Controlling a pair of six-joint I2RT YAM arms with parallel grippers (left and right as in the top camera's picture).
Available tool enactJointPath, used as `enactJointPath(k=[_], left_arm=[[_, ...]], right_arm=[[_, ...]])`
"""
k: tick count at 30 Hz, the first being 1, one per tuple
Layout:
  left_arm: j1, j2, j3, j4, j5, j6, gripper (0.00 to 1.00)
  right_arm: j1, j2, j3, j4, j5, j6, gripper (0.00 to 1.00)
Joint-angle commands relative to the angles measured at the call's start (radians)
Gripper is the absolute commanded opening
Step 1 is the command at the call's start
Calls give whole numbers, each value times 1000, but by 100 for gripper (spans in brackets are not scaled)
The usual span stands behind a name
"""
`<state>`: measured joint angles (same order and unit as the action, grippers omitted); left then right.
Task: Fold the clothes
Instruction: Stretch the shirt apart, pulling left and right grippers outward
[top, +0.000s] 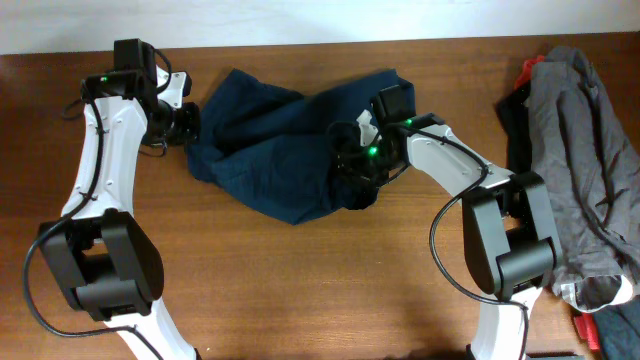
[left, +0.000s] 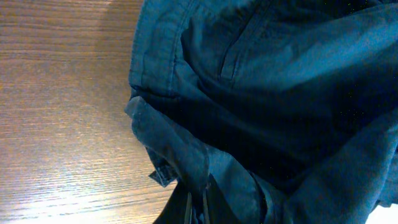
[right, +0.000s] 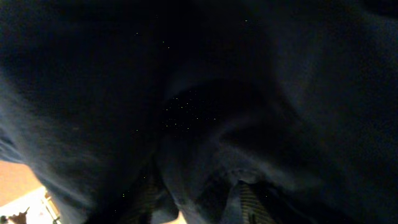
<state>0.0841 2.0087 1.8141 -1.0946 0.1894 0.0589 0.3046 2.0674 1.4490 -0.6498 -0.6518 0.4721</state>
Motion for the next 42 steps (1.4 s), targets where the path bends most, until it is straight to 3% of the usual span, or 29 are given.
enactJointPath(k=[1,3,7,11,17,22,30,32,35,40,42], left_arm=[[-1,-17,22,2,-3,1,1],[-1,-17,22,2,-3,1,1],[-1,-17,22,2,-3,1,1],[-1,-17,22,2,-3,1,1],[-1,-18,23,2,-3,1,1],[7,-30,57,-24,-4,1,0],[87,-97,273,-148,-3,1,0],[109,-120,335,-185,2,2,0],[118,-147,387,-233,7,10,0],[117,-169,390,-264,4,22,0],[117,-169,390,-278,4,21,0]], right_arm=[[2,-34,11,17,13,23,44],[-8,-34,12,29,12,24,39],[-29,-42,12,29,-13,24,16],[-43,-72,12,26,-49,23,4],[-51,-157,12,-33,-29,-23,4],[-73,-248,12,-161,161,-81,4],[-224,-439,12,-285,192,-254,4],[-269,-478,12,-309,155,-332,4],[-324,-524,12,-338,-83,-618,4],[-344,-541,12,-373,-139,-649,4],[-336,-541,12,-407,-227,-797,4]])
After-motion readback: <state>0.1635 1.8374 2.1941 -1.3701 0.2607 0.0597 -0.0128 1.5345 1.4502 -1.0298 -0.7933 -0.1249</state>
